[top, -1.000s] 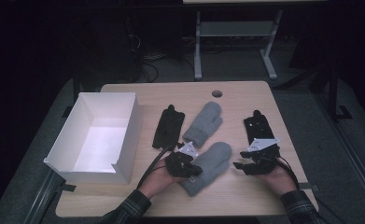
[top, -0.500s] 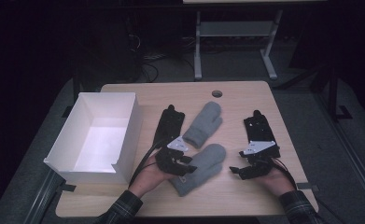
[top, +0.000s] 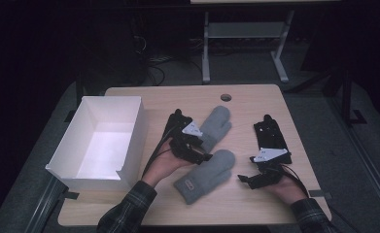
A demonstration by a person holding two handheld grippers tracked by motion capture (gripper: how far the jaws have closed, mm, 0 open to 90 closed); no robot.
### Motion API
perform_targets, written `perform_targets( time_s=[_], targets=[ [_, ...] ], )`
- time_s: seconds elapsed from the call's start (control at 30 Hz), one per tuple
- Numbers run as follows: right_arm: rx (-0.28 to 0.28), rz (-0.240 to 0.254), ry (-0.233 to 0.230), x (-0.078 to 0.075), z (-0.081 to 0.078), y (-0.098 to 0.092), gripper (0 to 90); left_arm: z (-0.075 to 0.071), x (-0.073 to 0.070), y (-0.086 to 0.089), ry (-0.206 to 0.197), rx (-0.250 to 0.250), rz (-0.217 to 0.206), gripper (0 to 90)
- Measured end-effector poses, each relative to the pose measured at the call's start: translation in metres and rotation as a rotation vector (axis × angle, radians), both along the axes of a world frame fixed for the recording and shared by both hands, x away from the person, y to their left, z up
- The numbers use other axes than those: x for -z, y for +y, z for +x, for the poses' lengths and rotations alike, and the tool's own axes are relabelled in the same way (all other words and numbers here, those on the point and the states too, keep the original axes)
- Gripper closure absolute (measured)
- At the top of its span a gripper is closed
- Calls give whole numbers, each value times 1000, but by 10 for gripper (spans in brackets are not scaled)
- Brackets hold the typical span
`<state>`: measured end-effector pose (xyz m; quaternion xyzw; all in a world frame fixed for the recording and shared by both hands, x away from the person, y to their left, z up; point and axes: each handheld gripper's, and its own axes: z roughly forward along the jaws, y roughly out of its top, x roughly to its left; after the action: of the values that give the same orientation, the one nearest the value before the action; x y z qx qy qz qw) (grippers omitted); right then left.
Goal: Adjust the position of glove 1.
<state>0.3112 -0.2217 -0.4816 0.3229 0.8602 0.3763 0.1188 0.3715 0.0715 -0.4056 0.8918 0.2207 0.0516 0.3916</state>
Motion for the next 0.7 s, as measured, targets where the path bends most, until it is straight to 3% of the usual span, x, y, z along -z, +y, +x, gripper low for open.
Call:
perform_targets(
  time_s=[0.17,0.4,0.63,0.7],
  targets=[
    [0,0,1,0,0,0,139,21,0,-10,-1,-36,9,328],
    [1,2,2,0,0,0,138,45,8,-29,-9,-77,47,689],
    [2,6,6,0,0,0,138,75,14,-45,-26,-136,99,887],
    [1,2,1,0,0,0,138,83,16,-48,-32,-143,128,895]
  ],
)
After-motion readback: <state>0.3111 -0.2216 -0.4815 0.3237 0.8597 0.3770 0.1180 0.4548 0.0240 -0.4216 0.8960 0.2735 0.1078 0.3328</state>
